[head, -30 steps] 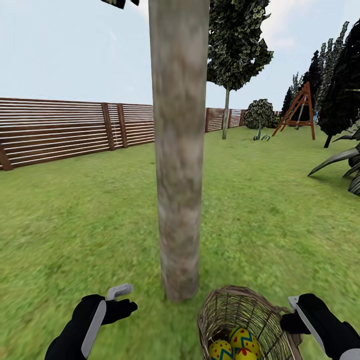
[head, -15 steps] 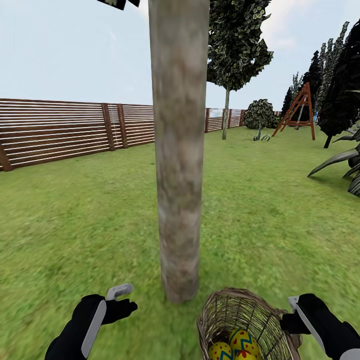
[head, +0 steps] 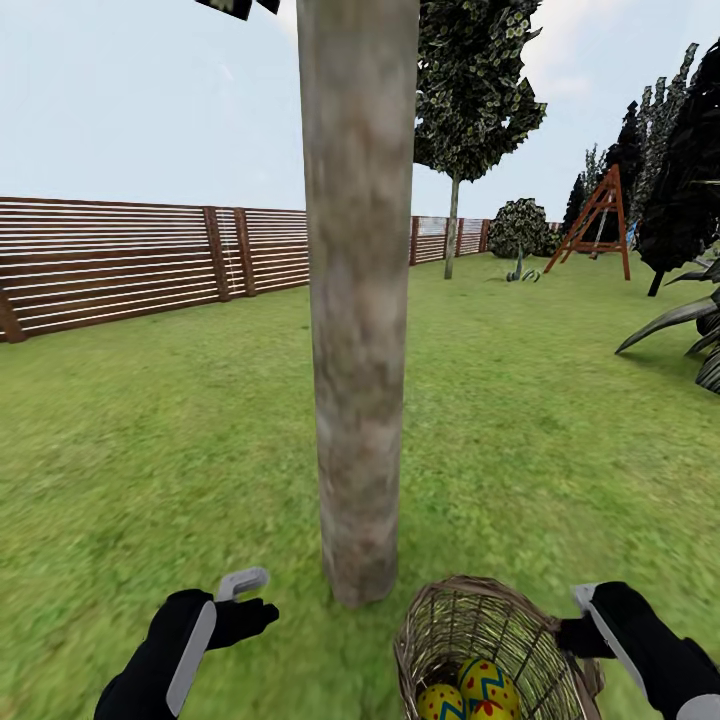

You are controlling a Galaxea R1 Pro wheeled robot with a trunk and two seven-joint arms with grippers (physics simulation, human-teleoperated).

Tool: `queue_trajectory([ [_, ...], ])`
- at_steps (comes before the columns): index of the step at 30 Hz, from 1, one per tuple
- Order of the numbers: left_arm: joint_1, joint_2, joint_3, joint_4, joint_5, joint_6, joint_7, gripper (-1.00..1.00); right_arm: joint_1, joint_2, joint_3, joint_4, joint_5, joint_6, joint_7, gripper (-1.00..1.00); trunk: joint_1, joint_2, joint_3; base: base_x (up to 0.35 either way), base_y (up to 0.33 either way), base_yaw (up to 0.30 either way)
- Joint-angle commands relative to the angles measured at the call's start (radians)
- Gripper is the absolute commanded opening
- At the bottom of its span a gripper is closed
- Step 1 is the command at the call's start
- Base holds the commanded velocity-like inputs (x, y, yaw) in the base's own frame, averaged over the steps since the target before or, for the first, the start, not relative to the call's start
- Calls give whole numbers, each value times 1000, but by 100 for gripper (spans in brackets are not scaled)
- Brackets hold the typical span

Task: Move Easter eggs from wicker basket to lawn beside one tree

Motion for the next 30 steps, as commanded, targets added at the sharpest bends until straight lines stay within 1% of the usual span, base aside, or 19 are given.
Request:
queue_trajectory([
  [1, -1, -4, 3, -1, 5, 5, 2, 100, -1, 4, 4, -1, 0, 4, 0, 100, 0, -1, -1, 0, 0, 0],
  [3, -1, -6, 6, 0, 6, 5, 2, 100, -1, 16, 4, -2, 2, 4, 0, 100, 0, -1, -1, 0, 0, 0],
  [7, -1, -7, 9, 0, 7, 5, 2, 100, -1, 18, 3, -2, 3, 5, 1, 100, 0, -1, -1, 0, 0, 0],
  [13, -1, -8, 8, 0, 5, 5, 6, 100, -1, 17, 4, -3, 3, 11, 0, 100, -23, 41, 18, 0, 0, 0],
  [19, -1, -8, 7, 1, 3, 5, 6, 100, -1, 8, 2, -3, 3, 14, -1, 100, -46, 83, 37, 0, 0, 0],
  [30, -1, -9, 6, 0, 3, 5, 5, 100, -1, 10, 5, 0, 5, 12, -5, 100, -88, 160, 71, 0, 0, 0],
])
